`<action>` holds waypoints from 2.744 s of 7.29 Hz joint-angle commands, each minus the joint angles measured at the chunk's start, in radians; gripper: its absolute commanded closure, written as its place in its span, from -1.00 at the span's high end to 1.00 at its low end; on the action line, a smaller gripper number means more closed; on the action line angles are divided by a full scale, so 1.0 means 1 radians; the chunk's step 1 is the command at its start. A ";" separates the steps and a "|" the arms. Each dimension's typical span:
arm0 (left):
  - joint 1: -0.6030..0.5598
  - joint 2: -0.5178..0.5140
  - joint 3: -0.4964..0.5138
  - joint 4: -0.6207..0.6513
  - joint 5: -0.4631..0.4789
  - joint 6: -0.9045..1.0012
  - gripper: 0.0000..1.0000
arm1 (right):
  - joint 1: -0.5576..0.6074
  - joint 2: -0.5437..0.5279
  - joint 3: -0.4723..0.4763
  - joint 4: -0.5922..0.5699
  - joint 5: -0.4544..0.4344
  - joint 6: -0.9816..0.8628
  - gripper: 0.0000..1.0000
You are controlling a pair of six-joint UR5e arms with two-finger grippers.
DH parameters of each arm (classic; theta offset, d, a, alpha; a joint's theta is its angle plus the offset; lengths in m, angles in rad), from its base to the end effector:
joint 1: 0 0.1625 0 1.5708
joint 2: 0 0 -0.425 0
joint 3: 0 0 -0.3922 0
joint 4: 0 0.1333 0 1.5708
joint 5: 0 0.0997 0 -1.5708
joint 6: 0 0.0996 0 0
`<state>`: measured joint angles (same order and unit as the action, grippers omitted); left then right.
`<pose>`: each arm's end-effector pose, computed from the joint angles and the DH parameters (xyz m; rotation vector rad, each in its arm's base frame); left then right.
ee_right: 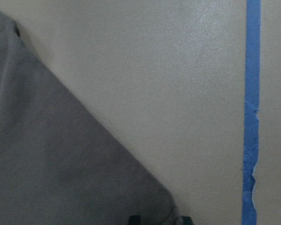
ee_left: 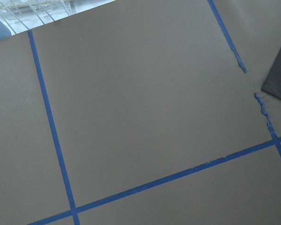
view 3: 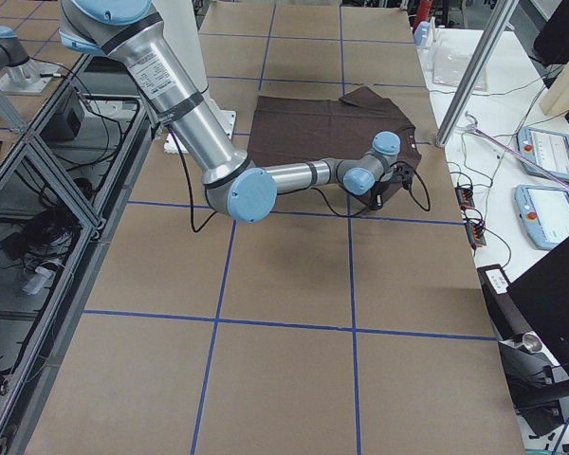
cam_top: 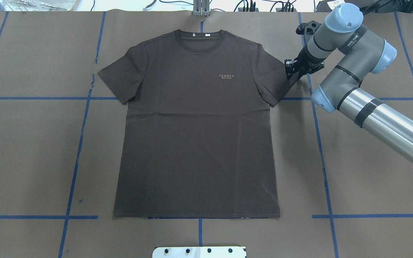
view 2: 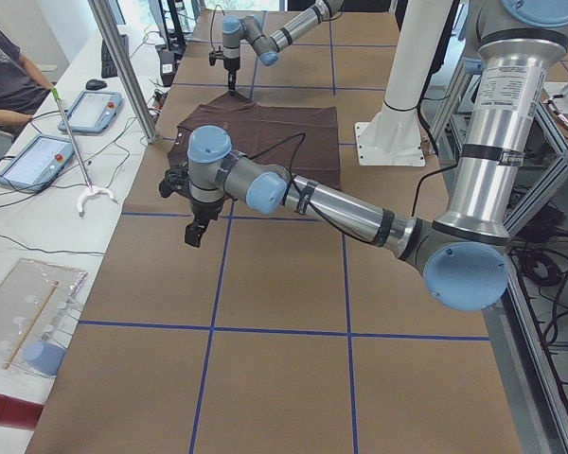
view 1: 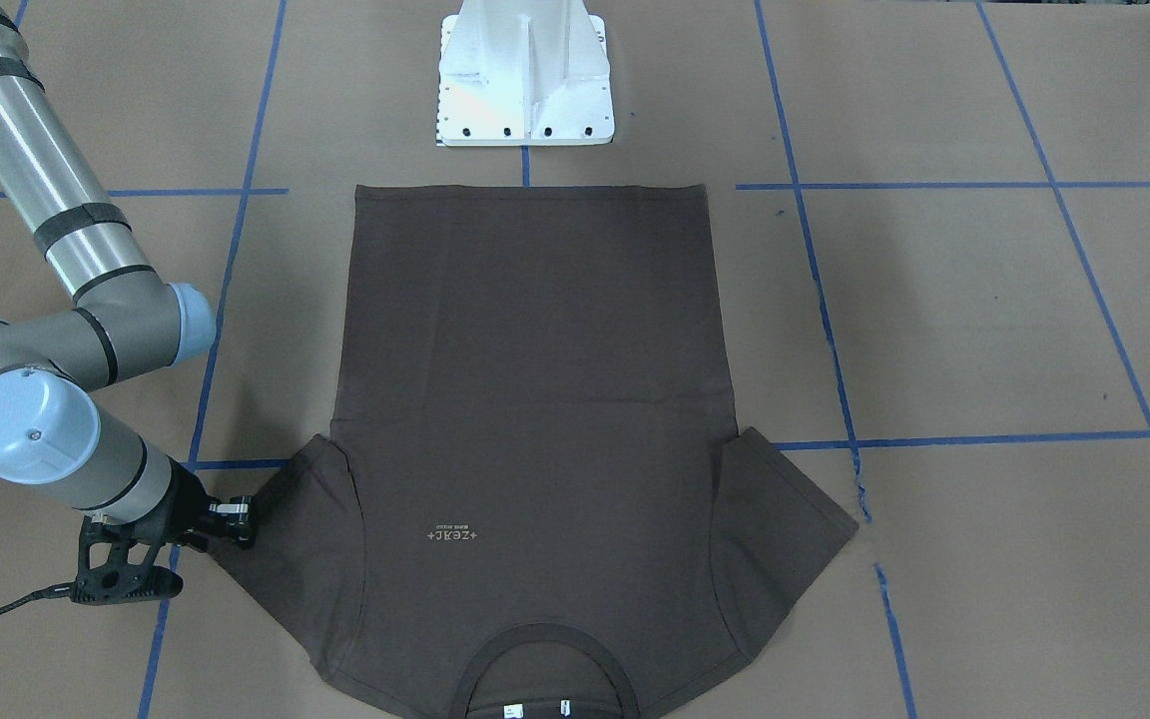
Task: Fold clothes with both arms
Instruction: 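Fold the sleeve nearest the right gripper inward onto the shirt body, then raise the right gripper away while the left arm moves toward the shirt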
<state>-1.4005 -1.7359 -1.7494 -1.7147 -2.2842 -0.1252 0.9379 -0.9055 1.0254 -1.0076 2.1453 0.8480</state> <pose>0.0282 -0.5659 0.4694 0.3589 0.7606 0.2163 -0.3986 -0.6772 0.4519 0.1177 -0.8537 0.0055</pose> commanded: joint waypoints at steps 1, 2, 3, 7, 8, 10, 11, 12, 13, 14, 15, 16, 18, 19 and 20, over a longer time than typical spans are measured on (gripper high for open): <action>-0.002 0.001 0.001 0.004 -0.001 -0.001 1.00 | 0.001 0.016 0.009 0.001 0.001 0.000 -1.00; 0.000 -0.001 0.002 0.003 0.000 -0.001 1.00 | 0.001 0.040 0.016 0.001 0.001 0.008 -1.00; 0.000 -0.001 0.007 0.004 -0.001 -0.001 1.00 | 0.001 0.074 0.016 0.001 -0.001 0.009 -1.00; -0.008 0.001 -0.002 0.003 0.003 -0.001 1.00 | -0.057 0.189 0.010 -0.002 -0.088 0.009 -1.00; -0.008 -0.001 0.001 0.003 0.006 -0.001 1.00 | -0.091 0.215 0.006 -0.002 -0.149 0.011 -1.00; -0.008 -0.007 0.004 0.003 0.005 -0.001 1.00 | -0.129 0.247 -0.016 -0.002 -0.225 0.011 -1.00; -0.009 -0.008 0.002 0.004 0.000 -0.002 1.00 | -0.129 0.247 -0.019 -0.002 -0.225 0.011 -1.00; -0.009 -0.014 0.005 0.004 0.000 -0.011 1.00 | -0.129 0.247 -0.019 -0.002 -0.225 0.011 -1.00; -0.008 -0.016 0.008 0.004 -0.001 -0.016 1.00 | -0.128 0.247 -0.021 -0.002 -0.225 0.011 0.98; -0.006 -0.019 0.011 0.004 0.000 -0.017 1.00 | -0.128 0.247 -0.021 -0.002 -0.225 0.017 1.00; -0.006 -0.021 0.016 -0.002 0.000 -0.022 1.00 | -0.128 0.254 -0.021 -0.005 -0.219 0.087 1.00; -0.002 -0.045 0.018 -0.006 0.002 -0.075 1.00 | -0.120 0.258 -0.019 -0.008 -0.184 0.132 1.00; 0.110 -0.132 0.019 -0.008 0.008 -0.317 1.00 | -0.058 0.245 0.124 -0.310 -0.015 0.137 1.00; 0.192 -0.187 0.036 -0.016 0.046 -0.455 1.00 | -0.032 0.191 0.292 -0.498 0.026 0.117 1.00; 0.253 -0.215 0.074 -0.092 0.143 -0.569 1.00 | -0.018 0.151 0.429 -0.658 0.043 0.027 1.00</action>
<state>-1.2305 -1.9047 -1.7098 -1.7475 -2.2260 -0.5424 0.8964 -0.7055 1.2825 -1.4569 2.1494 0.9475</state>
